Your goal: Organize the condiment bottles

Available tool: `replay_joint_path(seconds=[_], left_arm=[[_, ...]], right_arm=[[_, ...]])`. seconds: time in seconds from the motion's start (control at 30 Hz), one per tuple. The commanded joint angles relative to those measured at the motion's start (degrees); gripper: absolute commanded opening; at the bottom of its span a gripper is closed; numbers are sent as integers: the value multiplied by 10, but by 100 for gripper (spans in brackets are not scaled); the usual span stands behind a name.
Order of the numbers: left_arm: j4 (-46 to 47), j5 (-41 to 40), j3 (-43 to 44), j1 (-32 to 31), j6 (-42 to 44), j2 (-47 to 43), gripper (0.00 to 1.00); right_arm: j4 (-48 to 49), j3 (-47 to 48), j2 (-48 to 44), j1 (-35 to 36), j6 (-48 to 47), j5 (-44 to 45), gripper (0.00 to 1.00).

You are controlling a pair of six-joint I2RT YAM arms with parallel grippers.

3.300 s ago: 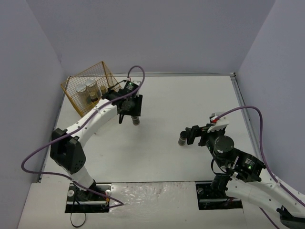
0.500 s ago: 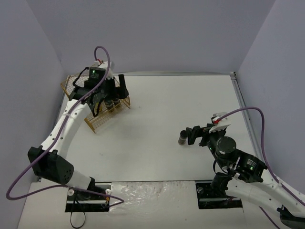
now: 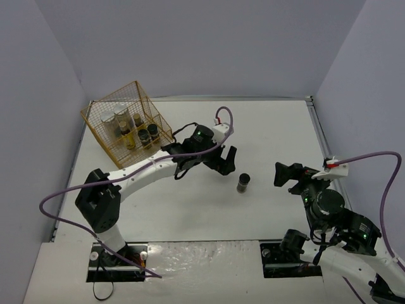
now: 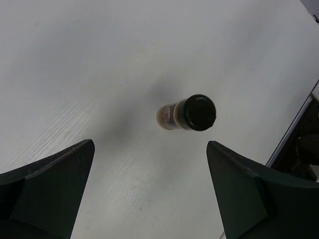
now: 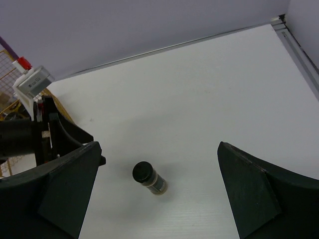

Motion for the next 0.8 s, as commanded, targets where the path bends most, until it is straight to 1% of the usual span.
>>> replay_joint_path(seconds=[0.0, 0.17, 0.33, 0.53, 0.73, 0.77], left_arm=[[116, 12, 43, -44, 26, 6, 93], [113, -7, 65, -78, 43, 44, 92], [67, -44, 95, -101, 53, 90, 91], [25, -85, 132, -116, 58, 134, 84], [4, -112, 135, -119, 56, 140, 72], [4, -112, 135, -119, 55, 139, 71]], right_arm=[[-35, 26, -10, 5, 66, 89, 100], [-44, 25, -9, 5, 77, 86, 100], [-49, 25, 8, 5, 76, 87, 100], [-48, 26, 6, 5, 78, 85, 100], [-48, 23, 0, 6, 76, 81, 100], [-48, 22, 1, 5, 77, 82, 100]])
